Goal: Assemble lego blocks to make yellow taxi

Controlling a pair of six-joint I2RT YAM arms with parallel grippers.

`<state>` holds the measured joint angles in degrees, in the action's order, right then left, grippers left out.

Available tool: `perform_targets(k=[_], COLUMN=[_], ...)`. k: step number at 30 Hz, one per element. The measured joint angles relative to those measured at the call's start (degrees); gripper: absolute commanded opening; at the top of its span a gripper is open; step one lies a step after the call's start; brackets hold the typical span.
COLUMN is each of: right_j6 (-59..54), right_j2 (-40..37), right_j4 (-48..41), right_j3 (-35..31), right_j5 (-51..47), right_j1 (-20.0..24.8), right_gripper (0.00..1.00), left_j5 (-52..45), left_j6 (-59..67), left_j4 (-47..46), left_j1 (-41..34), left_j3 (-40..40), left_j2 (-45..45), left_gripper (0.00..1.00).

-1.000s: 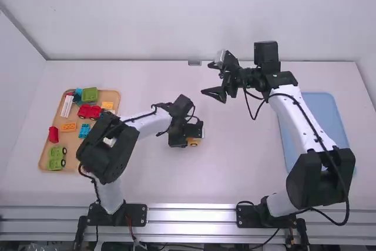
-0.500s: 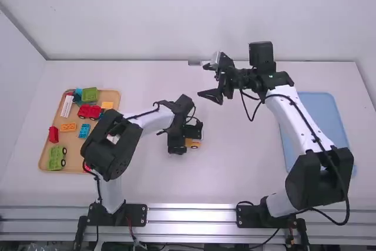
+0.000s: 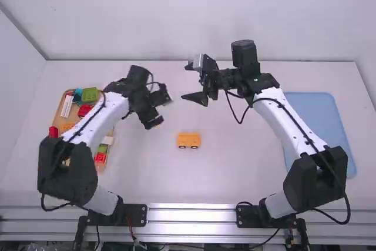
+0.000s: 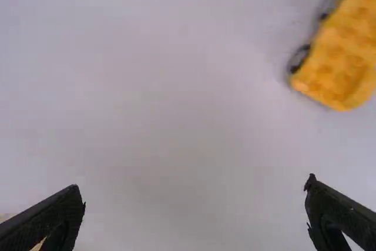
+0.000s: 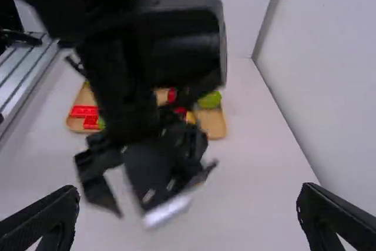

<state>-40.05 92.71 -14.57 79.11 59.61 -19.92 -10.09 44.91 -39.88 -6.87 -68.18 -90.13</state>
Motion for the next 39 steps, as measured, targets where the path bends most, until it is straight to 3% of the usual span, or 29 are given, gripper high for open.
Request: perform_targets(k=[3, 8, 16, 22, 31, 39], right_j6=[0.2, 0.6, 0.7, 0.8, 0.7, 0.7], right_j2=[0.0, 0.0, 0.0, 0.0, 0.0, 0.0], right_j4=[0.5, 0.9, 1.1, 0.9, 0.7, 0.5], right_j3=[0.0, 0.0, 0.0, 0.0, 0.0, 0.0], right_j5=[0.0, -1.6, -5.4, -6.2, -6.3, -6.3], right_j1=[-1.0, -2.9, -4.2, -4.0, -3.1, -3.5], right_gripper=[0.99, 0.99, 0.98, 0.99, 0.99, 0.98], left_j5=[-1.5, 1.2, 9.4, 17.6, 27.5, 25.7], left_j6=[-6.4, -29.9, -53.2, -63.6, -72.3, -71.5], left_j4=[2.9, 9.4, 14.5, 12.8, 1.0, -5.0], left_j1=[7.0, 16.0, 15.9, 16.8, 18.0, 23.8], left_j3=[2.7, 8.3, 13.5, 15.8, 10.7, -0.6], left_j2=[3.1, 9.6, 13.9, 13.8, 11.9, 3.4], left_gripper=[0.99, 0.99, 0.99, 0.99, 0.99, 0.99])
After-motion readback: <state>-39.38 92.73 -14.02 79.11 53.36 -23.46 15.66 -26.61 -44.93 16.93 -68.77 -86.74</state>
